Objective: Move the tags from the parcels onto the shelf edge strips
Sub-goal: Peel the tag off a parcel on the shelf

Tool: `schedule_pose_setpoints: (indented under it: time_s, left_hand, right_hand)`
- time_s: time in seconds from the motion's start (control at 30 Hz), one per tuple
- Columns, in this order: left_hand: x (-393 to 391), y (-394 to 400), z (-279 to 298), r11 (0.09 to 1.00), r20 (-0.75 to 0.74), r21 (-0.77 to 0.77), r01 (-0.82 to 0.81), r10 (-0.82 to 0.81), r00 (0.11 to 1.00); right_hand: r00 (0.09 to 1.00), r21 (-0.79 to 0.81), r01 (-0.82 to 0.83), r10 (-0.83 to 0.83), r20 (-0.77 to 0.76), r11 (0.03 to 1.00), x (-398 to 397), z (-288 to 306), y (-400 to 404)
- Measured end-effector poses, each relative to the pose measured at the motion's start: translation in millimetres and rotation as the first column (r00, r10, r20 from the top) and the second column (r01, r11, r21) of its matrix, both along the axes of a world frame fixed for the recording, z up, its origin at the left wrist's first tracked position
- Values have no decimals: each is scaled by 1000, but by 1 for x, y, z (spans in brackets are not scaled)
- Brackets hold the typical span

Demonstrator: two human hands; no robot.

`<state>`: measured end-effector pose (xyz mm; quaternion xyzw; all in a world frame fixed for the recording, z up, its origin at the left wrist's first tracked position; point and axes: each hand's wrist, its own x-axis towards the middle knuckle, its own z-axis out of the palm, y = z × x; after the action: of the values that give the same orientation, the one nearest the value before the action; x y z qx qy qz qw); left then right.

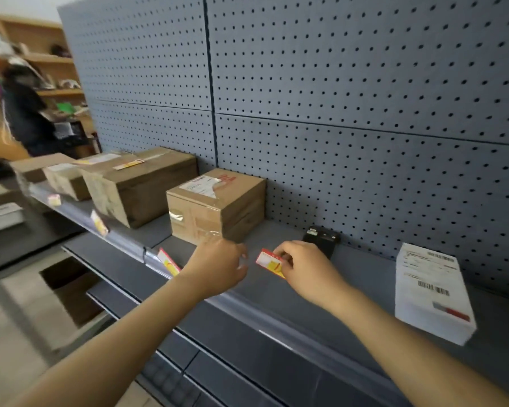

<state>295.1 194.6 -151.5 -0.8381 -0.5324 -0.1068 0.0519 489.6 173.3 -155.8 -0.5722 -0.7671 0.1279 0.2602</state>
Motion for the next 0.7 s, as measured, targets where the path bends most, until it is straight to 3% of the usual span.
schedule_pose_setpoints:
  time_s: [0.27,0.7]
  left_hand:
    - [-34,-10,-11,974,90,-62,218,-212,973]
    - [-13,-30,-35,915,-17,-196,354,-364,931]
  right_hand:
    - [984,-32,176,-176,0,984,-34,-16,-36]
    - [952,-138,303,-306,-3,943,-24,-29,-70]
